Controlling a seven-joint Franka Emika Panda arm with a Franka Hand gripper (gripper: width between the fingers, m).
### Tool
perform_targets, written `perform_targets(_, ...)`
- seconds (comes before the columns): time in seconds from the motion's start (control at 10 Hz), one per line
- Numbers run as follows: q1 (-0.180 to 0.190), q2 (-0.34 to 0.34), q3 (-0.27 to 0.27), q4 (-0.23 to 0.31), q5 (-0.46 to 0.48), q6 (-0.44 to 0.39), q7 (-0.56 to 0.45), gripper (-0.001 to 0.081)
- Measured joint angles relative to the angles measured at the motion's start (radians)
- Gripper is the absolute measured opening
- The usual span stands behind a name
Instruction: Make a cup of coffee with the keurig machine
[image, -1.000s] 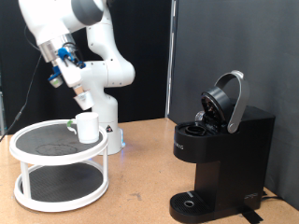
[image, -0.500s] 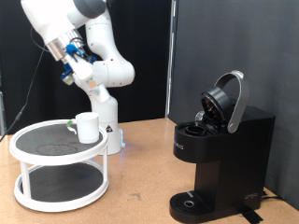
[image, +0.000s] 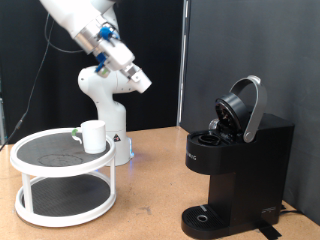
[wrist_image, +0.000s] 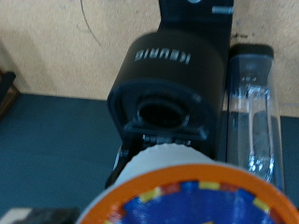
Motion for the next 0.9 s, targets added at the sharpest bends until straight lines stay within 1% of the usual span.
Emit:
perform_targets(0.3,0.031,0.014,0.059,0.037,0.027,0.007,0.061,0.0396)
perform_targets(0.6,0.053,0.059,0.112,0.086,0.045,0.023,0.126,0.0396)
perform_targets(0.8,0.059,0.09,0.142,0.112,0.05,0.054,0.154,0.0396)
perform_targets(0.9,0.059,0.101,0.147,0.12,0.05,0.062,0.16,0.0396)
